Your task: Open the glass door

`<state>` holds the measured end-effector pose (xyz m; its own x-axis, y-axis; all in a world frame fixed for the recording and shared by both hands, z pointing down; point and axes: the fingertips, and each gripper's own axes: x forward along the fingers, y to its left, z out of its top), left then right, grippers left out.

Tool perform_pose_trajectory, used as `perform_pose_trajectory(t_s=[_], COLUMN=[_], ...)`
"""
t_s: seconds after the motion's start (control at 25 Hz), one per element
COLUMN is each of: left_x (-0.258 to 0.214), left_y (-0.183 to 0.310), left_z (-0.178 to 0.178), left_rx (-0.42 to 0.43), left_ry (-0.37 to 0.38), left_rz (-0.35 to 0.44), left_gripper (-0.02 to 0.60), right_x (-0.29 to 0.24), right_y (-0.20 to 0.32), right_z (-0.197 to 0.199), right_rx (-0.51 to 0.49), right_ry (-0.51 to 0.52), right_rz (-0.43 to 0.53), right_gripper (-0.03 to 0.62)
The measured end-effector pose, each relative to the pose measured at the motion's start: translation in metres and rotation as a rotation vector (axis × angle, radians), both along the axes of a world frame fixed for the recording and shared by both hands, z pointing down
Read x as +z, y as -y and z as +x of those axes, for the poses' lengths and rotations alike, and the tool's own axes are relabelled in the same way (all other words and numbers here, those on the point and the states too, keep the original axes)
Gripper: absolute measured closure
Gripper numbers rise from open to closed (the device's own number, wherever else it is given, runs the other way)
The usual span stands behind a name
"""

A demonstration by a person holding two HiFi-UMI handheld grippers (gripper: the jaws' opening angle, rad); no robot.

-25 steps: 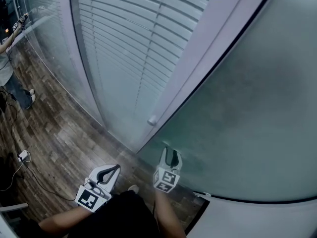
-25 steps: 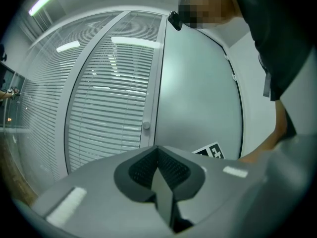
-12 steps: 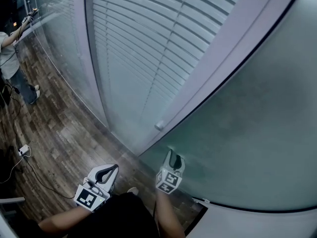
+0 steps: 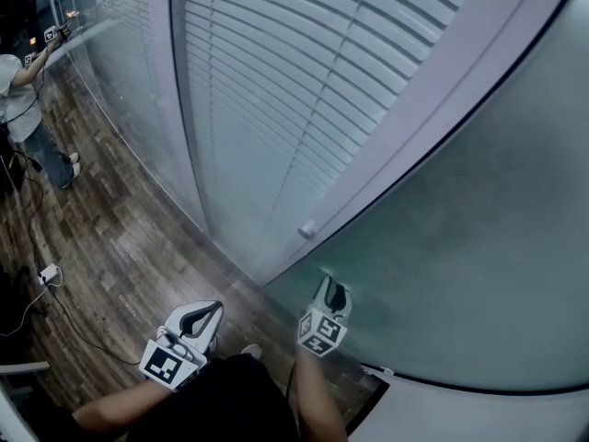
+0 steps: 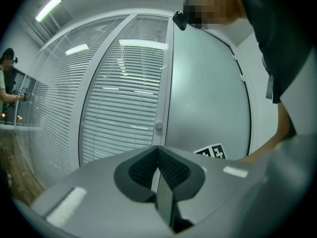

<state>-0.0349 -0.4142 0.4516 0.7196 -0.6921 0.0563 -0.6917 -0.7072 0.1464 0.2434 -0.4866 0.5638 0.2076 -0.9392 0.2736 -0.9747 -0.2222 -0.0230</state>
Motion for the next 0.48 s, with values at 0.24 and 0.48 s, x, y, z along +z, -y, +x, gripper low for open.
perform_pose_trajectory(t_s=[0.24, 0.48], left_x=[0.0013, 0.0010], left_y=[-0.0037, -0.0062], left_z=[-0.0014, -0.0090], left_rx=[0.019, 0.026], left_ry=[0.011, 0.005], left_rz=[0.034, 0.024], left_gripper=[0.581, 0.581], right_x=[0.0084, 0.0025], right_y=[-0.0025, -0.0064], right_z=[-0.0017, -0.0036], right_rx=[-0.005, -0.005], right_ry=[-0.010, -0.018], right_rz=[-0.014, -0.030], right_gripper=[0.477, 0.479])
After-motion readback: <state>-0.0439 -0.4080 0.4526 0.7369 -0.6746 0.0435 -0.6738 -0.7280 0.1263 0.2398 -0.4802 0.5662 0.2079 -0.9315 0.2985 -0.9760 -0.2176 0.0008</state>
